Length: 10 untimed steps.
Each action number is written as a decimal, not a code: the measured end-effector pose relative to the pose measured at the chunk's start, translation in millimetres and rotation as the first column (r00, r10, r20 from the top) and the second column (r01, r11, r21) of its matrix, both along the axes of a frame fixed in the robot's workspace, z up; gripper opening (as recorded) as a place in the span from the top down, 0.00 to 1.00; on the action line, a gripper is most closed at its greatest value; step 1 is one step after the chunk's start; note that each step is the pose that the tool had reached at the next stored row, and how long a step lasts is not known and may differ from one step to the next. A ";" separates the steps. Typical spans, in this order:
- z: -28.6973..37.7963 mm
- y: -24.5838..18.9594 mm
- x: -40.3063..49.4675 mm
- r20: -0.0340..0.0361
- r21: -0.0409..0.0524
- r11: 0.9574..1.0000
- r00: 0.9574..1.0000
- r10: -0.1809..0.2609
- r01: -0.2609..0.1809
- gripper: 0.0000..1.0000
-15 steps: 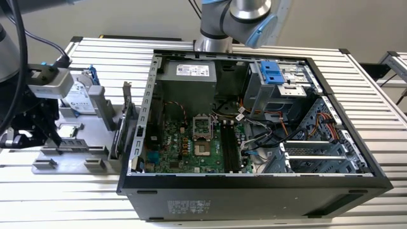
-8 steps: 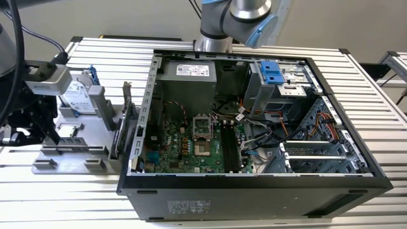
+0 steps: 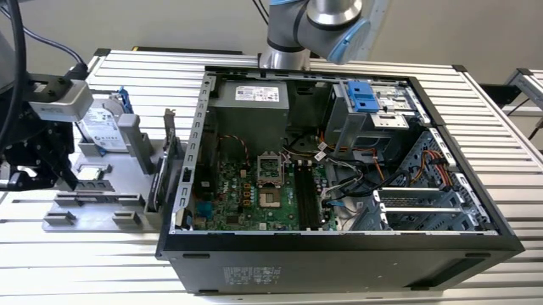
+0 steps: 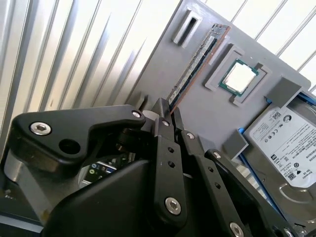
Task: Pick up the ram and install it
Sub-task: 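Pick up the ram and move it above insertion slot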
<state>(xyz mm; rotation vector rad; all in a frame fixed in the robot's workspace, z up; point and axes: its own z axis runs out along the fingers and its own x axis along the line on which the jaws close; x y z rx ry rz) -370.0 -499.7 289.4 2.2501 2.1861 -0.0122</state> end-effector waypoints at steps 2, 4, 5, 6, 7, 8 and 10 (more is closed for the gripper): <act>1.8 0.0 0.0 0.000 0.000 1.000 1.000 0.000 0.000 1.00; 3.7 0.0 0.0 0.000 0.000 1.000 1.000 0.000 0.000 1.00; 4.6 0.0 0.0 0.000 0.000 1.000 1.000 0.000 0.000 1.00; 5.5 0.0 0.0 0.000 0.000 1.000 1.000 0.000 0.000 1.00; 6.3 0.0 0.0 0.000 0.000 1.000 1.000 0.000 0.000 1.00; 7.2 0.0 0.0 0.000 0.000 1.000 1.000 0.000 0.000 1.00; 8.7 0.0 0.0 0.000 0.000 1.000 1.000 0.000 0.000 1.00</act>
